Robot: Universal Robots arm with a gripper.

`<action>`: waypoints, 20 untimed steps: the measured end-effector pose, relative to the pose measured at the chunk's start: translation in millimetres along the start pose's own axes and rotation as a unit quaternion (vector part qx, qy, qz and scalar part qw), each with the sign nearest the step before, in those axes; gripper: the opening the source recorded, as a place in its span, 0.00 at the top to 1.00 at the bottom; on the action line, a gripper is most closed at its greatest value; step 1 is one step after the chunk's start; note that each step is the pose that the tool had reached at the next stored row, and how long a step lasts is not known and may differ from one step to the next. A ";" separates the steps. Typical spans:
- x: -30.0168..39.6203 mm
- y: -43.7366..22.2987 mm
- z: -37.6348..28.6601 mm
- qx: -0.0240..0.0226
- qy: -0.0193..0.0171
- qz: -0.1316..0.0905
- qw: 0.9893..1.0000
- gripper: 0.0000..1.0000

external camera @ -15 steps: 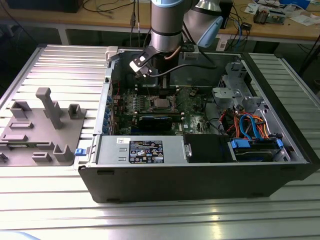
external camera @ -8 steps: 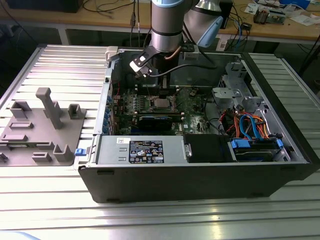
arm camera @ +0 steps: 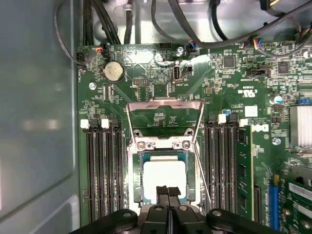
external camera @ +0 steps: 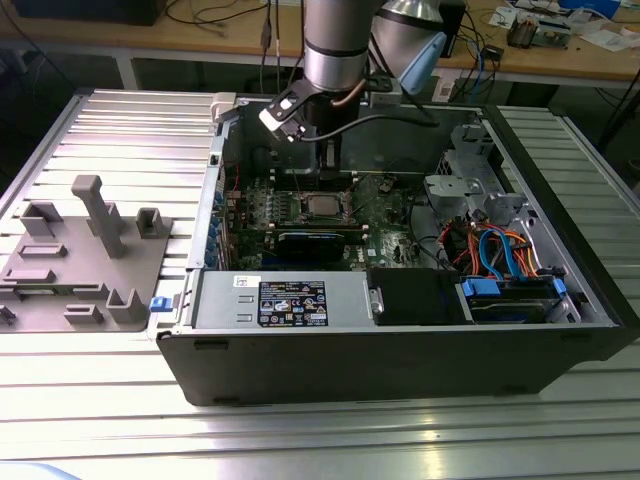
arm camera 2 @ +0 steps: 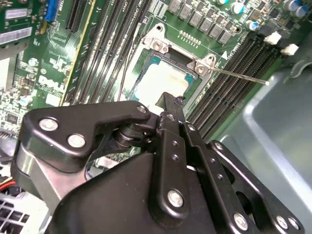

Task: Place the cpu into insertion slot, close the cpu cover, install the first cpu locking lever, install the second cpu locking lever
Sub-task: 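Close the cpu cover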

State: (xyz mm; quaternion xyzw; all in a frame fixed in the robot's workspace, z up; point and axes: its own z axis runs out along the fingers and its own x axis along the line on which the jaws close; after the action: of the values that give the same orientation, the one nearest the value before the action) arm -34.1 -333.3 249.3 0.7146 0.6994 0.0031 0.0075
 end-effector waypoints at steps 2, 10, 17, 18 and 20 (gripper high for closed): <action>0.0 0.1 -4.8 0.000 0.000 0.000 1.000 0.89; -0.1 1.1 -12.4 0.000 0.000 0.000 1.000 0.89; 0.2 11.4 -19.6 0.000 0.000 -0.011 1.000 0.89; 0.3 11.6 -22.2 0.000 0.000 -0.011 1.000 0.89; 0.4 16.3 -22.3 0.001 0.000 -0.011 1.000 0.89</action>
State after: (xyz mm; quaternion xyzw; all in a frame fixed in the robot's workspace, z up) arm -18.2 -333.1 271.8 0.7068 0.7074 0.0024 0.0065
